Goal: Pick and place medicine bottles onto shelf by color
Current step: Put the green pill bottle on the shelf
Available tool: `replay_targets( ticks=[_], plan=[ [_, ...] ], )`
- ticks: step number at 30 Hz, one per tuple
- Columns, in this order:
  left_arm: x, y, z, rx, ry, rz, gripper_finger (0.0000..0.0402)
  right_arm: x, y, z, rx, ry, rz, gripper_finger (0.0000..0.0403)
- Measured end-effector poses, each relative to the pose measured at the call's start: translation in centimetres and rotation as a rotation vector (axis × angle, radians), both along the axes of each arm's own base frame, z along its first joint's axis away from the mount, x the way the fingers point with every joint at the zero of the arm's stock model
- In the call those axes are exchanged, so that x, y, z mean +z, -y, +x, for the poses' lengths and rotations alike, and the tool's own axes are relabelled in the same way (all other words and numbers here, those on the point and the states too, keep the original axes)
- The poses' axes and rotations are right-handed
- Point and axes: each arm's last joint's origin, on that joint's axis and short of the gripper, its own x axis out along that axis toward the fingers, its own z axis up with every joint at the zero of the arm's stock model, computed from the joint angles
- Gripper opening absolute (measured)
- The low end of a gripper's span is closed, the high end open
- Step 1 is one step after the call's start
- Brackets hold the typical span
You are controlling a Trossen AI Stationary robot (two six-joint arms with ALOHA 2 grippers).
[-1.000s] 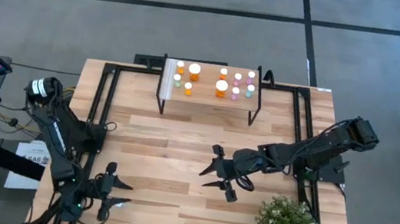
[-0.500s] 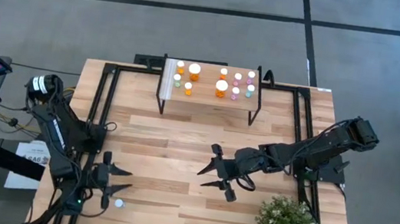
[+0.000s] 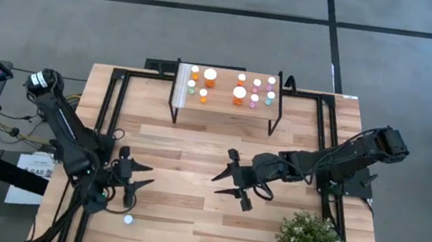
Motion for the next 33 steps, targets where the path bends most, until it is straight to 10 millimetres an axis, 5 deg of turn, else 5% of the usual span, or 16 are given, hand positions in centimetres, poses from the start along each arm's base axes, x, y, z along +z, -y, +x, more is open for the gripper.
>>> replay_targets(
  ticks=[22,33],
  plan=[
    [1.6,-1.5,3.0,-0.058,-0.009,0.043,0.0164,0.2,-0.3,0.0,0.005,0.014,0.014,0.0196],
    [1.6,-0.9,3.3,-0.2,-0.054,-0.143,0.0164,0.1,-1.7,-0.5,0.047,0.008,0.024,0.0196]
  ],
)
